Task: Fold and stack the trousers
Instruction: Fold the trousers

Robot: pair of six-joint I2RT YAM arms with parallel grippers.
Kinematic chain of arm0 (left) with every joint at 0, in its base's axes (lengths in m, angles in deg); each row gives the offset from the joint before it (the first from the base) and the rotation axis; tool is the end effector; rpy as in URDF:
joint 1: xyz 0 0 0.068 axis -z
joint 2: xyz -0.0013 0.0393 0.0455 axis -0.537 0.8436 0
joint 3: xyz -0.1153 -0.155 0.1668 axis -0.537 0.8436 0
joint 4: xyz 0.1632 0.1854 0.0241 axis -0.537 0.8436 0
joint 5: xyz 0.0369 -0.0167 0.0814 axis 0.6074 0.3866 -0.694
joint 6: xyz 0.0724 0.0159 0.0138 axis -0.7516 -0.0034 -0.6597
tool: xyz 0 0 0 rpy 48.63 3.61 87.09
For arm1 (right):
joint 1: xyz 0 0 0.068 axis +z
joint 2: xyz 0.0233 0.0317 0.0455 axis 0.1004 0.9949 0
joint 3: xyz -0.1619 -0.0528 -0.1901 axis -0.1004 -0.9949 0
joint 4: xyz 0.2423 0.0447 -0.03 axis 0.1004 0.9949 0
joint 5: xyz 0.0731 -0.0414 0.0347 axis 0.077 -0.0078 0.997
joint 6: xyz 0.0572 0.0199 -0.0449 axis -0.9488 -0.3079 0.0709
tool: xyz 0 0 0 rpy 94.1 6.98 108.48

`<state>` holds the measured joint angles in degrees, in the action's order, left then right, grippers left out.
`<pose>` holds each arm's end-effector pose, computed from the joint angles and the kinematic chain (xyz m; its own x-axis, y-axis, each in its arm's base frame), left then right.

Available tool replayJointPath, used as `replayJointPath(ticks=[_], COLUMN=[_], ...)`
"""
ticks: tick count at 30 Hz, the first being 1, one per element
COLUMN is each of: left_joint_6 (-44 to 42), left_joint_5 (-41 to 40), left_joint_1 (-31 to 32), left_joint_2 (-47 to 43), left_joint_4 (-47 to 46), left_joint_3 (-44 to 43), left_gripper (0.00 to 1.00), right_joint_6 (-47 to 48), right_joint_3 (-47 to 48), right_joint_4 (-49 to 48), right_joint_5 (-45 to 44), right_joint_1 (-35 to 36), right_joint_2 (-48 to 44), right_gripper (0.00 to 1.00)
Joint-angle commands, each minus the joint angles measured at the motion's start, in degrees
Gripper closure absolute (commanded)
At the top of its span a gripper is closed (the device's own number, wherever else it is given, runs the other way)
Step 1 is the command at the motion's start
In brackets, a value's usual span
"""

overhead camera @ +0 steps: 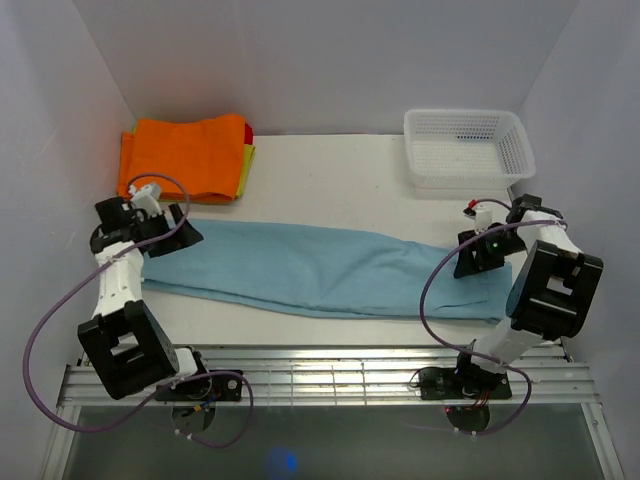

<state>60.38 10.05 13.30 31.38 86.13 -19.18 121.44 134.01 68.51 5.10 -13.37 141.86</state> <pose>0.2641 0.0544 0.2229 -0.7447 -0.2245 -0.6285 0.0763 0.9069 -0.4143 0.2710 -0.0615 0.1692 -0.8506 -0.3040 -0.4289 -0.4384 0.8605 0.2595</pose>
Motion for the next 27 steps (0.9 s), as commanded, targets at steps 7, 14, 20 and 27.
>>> replayJointPath(ticks=[7,14,20,27], left_joint_6=[-8.1,-14.1,-15.7,-19.7], left_joint_5=[12.6,12.4,12.3,10.4], left_joint_1=[-26.3,-31.4,-31.4,-29.4], left_joint_2=[6.6,10.9,18.6,28.5], left_joint_4=[11.7,13.2,10.4,9.2], left_joint_3=[-3.7,-4.6,-5.5,-5.1], left_gripper=[0.09,0.08,0.04,0.13], right_joint_6=[6.4,9.9,9.6,8.1], right_joint_3=[6.4,11.8,14.1,16.4], right_joint_4=[-8.8,-14.2,-14.9,-13.0], right_joint_5=[-19.7,-26.5,-24.8,-24.2], right_joint_1=[-4.9,-4.9,-3.5,-1.8], right_joint_2=[14.9,19.0,19.5,19.6], right_gripper=[0.37,0.35,0.31,0.31])
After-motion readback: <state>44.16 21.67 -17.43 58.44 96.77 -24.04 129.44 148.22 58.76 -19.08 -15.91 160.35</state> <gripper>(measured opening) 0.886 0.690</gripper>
